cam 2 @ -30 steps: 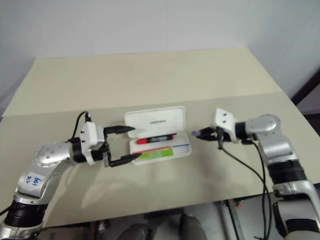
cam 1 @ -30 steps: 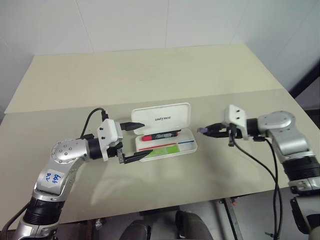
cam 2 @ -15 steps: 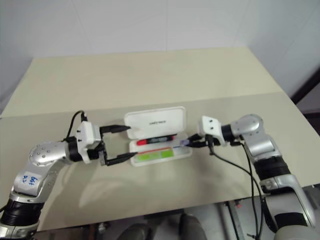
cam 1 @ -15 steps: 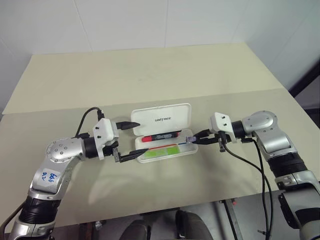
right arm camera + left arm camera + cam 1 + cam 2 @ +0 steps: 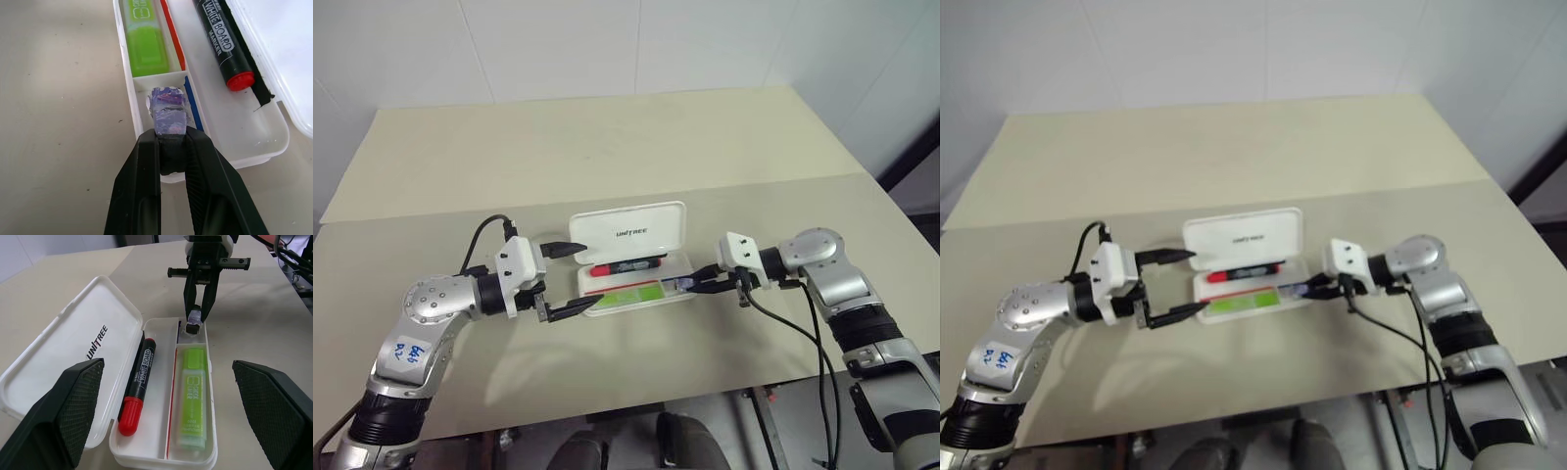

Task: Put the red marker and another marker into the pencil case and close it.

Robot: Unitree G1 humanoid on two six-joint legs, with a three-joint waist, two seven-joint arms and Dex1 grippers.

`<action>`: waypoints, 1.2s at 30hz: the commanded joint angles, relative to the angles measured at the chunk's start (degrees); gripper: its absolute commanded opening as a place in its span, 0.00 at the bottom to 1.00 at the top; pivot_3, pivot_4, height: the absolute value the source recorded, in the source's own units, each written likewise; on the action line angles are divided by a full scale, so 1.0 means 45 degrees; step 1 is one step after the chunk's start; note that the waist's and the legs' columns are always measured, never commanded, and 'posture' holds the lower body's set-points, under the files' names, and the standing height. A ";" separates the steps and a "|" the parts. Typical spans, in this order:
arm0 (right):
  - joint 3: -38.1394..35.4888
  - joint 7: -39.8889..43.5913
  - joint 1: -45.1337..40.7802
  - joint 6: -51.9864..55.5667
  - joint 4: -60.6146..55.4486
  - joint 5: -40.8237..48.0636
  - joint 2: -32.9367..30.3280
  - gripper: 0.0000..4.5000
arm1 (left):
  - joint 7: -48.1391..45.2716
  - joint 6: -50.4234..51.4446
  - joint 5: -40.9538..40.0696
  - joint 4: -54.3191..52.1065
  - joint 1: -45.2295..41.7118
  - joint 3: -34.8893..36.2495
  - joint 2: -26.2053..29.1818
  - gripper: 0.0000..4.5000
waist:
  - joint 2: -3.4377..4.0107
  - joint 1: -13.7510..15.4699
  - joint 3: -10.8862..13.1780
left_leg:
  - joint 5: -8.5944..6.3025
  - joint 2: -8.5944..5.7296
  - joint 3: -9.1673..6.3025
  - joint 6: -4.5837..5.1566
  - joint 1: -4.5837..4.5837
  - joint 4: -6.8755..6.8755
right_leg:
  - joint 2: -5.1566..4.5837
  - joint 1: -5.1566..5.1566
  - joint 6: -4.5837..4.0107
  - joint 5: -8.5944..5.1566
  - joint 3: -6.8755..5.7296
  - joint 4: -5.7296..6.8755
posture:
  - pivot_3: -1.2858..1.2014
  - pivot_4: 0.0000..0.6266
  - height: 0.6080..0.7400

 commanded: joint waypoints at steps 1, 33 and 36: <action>-0.0027 -0.0033 -0.0126 -0.0331 0.0359 -0.0095 0.0185 0.08 | 0.0091 -0.0037 -0.0126 -0.0536 0.0047 0.0355 0.0125 1.00 | 0.0000 0.0001 0.0000 | 0.0000 0.0000 0.0000 0.0000 0.0001 -0.0001 | 0.0000 0.0000 0.0000 0.0000 0.0000 0.0000 | 0.52 0.24 1.00; -0.2828 -0.3072 0.0792 0.2931 -0.2846 0.1925 0.0132 0.99 | -0.0042 -0.0233 -0.0044 -0.0029 -0.0140 0.0045 -0.0111 1.00 | 0.0004 0.0043 0.0002 | 0.0000 -0.0003 -0.0005 0.0000 -0.0002 -0.0007 | 0.0000 -0.0008 -0.0004 0.0004 -0.0001 0.0006 | 0.52 0.24 1.00; -0.4065 -0.4482 0.1382 0.4076 -0.3677 0.2532 0.0109 0.99 | -0.0008 -0.0276 -0.0025 0.0058 -0.0162 0.0033 -0.0176 1.00 | 0.0004 0.0070 0.0003 | 0.0000 -0.0003 -0.0009 0.0000 -0.0004 -0.0013 | 0.0001 -0.0010 -0.0004 0.0004 -0.0002 0.0004 | 0.52 0.24 1.00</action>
